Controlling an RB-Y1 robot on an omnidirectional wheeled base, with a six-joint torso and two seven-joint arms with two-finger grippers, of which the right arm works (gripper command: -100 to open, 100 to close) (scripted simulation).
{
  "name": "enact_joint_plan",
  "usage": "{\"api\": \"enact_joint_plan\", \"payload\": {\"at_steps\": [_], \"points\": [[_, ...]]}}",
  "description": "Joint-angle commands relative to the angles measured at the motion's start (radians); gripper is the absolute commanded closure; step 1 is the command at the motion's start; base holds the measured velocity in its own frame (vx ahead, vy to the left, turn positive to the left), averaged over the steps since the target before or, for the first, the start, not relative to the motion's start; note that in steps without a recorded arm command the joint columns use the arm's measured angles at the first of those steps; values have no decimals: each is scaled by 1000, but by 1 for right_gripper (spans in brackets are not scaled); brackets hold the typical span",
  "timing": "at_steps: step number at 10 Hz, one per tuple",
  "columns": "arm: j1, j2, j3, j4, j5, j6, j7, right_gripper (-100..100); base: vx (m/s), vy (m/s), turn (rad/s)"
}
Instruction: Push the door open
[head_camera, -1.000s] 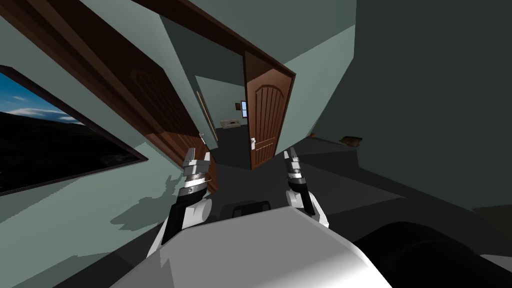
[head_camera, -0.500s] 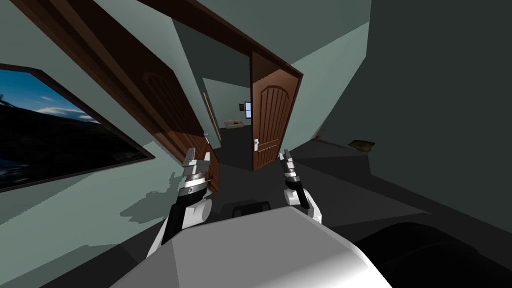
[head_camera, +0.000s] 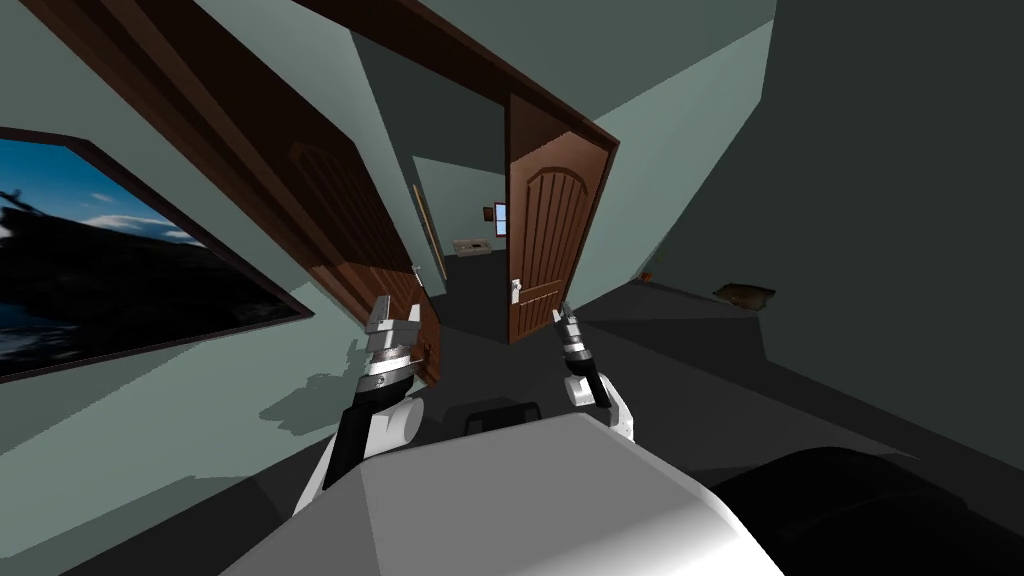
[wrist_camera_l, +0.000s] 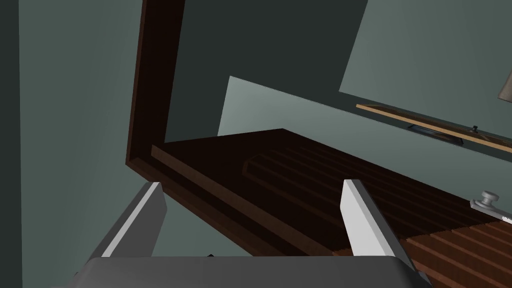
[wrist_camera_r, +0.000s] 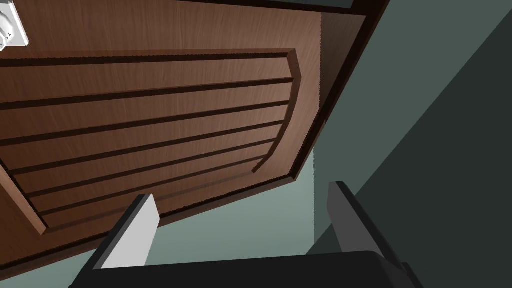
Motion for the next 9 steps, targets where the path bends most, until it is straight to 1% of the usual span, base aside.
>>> {"api": "enact_joint_plan", "payload": {"at_steps": [1,2,3,5,6,7,8,9], "points": [[-32,-30,13,50,-20,0,-20,-100,79,-15,136],[-32,-30,13,67,-20,0,-20,-100,61,-11,51],[-53,-50,23,109,-33,1,-33,-100,60,-5,113],[-96,-91,44,176,-60,2,-60,-100,86,-19,138],[-96,-91,44,195,-60,2,-60,-100,69,-19,44],[-117,-112,54,224,-74,3,-73,-100,56,-17,94],[-117,-112,54,239,-74,3,-73,-100,46,-18,53],[-139,-133,64,280,-87,4,-86,-100,49,-13,82]]}}
